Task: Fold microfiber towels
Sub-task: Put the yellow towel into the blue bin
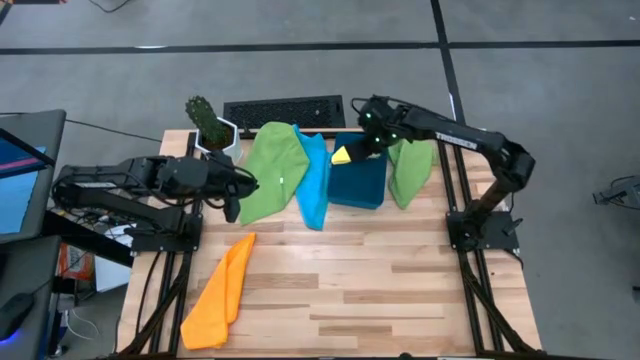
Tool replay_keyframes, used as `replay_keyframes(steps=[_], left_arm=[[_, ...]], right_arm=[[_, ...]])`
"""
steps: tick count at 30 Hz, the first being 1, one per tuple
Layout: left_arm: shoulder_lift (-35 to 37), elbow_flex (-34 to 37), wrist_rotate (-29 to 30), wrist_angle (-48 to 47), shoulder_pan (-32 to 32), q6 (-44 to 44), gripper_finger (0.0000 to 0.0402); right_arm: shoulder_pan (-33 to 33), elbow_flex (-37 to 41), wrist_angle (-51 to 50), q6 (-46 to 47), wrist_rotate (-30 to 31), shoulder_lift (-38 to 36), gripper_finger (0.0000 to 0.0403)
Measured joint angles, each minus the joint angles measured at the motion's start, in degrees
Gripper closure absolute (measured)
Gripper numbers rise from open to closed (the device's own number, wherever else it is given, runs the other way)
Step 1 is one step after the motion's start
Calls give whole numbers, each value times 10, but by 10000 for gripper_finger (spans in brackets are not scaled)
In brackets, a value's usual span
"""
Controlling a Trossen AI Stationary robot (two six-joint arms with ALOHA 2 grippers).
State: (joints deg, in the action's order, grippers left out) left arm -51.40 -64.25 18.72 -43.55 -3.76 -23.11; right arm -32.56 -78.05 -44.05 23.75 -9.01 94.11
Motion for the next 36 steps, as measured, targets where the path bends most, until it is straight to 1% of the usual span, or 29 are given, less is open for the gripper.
replay_keyframes(steps=[4,8,16,22,26,32,36], left_arm=[[0,0,0,-2,16,2,336],[0,0,0,-9,29,2,336],[0,0,-3,-10,32,9,336],[0,0,-5,-11,32,9,336],[0,0,-20,-13,32,9,336],[0,0,-20,-13,32,9,336],[0,0,-20,-13,32,4,336]], right_arm=[[-12,0,32,-36,-1,21,386],[-4,0,54,-56,0,26,386],[20,4,20,-73,1,39,386],[42,4,2,-77,3,73,385],[57,4,-24,-78,9,85,372],[70,4,-69,-85,59,80,370],[72,3,-100,-101,41,79,352]])
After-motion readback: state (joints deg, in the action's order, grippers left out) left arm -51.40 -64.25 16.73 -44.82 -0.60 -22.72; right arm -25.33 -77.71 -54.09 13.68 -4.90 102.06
